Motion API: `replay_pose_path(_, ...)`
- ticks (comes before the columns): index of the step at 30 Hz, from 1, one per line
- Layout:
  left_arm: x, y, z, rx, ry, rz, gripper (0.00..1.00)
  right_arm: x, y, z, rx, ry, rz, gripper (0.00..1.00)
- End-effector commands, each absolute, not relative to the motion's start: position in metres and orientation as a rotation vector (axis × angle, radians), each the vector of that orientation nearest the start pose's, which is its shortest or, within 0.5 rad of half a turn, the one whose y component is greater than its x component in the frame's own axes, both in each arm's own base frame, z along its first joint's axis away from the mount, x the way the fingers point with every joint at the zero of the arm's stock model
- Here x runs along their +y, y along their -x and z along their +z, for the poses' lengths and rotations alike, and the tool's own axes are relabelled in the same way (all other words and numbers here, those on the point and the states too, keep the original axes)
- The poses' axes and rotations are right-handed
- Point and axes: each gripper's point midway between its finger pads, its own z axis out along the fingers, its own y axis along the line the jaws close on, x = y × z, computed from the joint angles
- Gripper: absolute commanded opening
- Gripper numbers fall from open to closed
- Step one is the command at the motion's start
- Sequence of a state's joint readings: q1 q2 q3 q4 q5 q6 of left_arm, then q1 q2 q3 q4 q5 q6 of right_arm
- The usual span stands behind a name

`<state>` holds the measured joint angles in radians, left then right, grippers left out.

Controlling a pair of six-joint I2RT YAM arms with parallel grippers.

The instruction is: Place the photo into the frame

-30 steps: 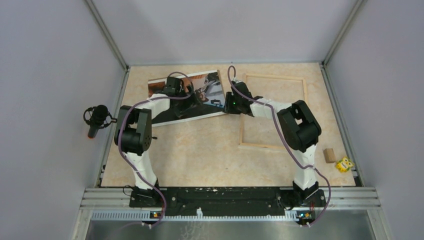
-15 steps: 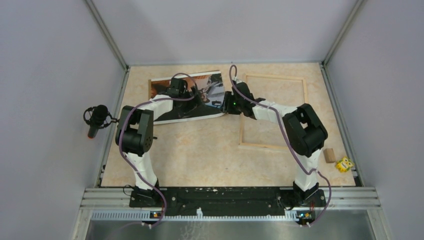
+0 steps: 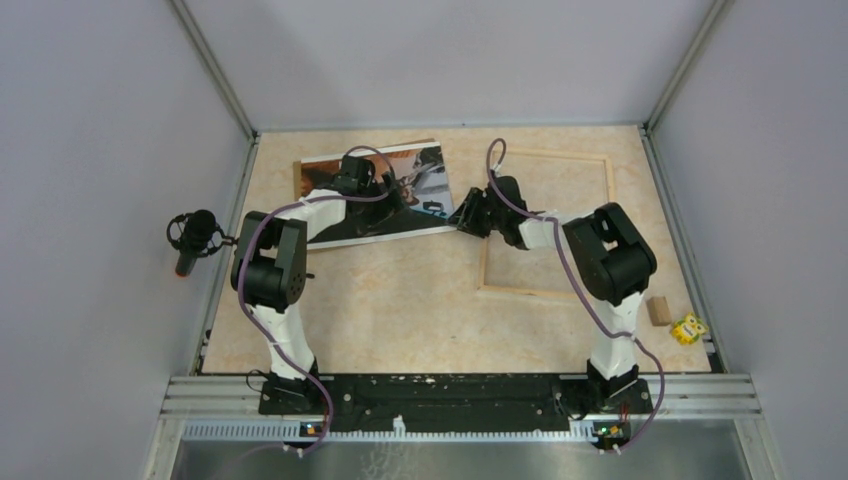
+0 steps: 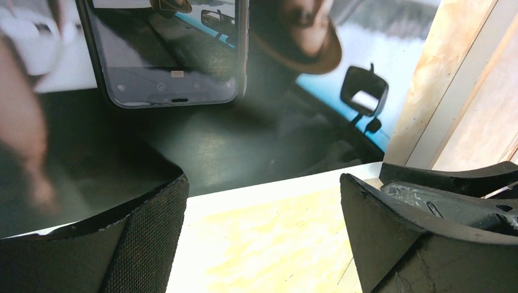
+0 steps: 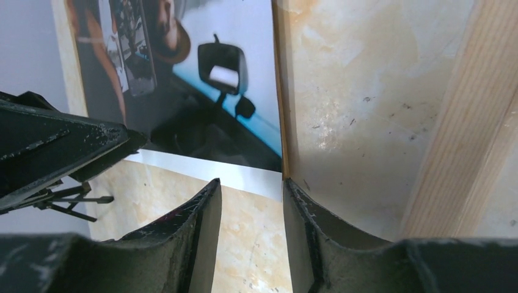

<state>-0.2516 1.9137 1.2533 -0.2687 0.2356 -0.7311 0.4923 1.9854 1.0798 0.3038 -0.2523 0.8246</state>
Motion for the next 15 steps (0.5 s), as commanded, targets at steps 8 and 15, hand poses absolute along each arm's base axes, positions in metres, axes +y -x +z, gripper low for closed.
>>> replay_pose_path(8, -0.172, -0.384, 0.010, 2.733, 0.559, -0.580, 0.98, 0.320, -0.407, 0.081, 2.199, -0.213, 1.181, 0.36)
replay_pose_path(15, -0.172, -0.384, 0.007, 2.742, 0.561, -0.576, 0.98, 0.320, -0.410, 0.079, 2.189, -0.226, 1.184, 0.37)
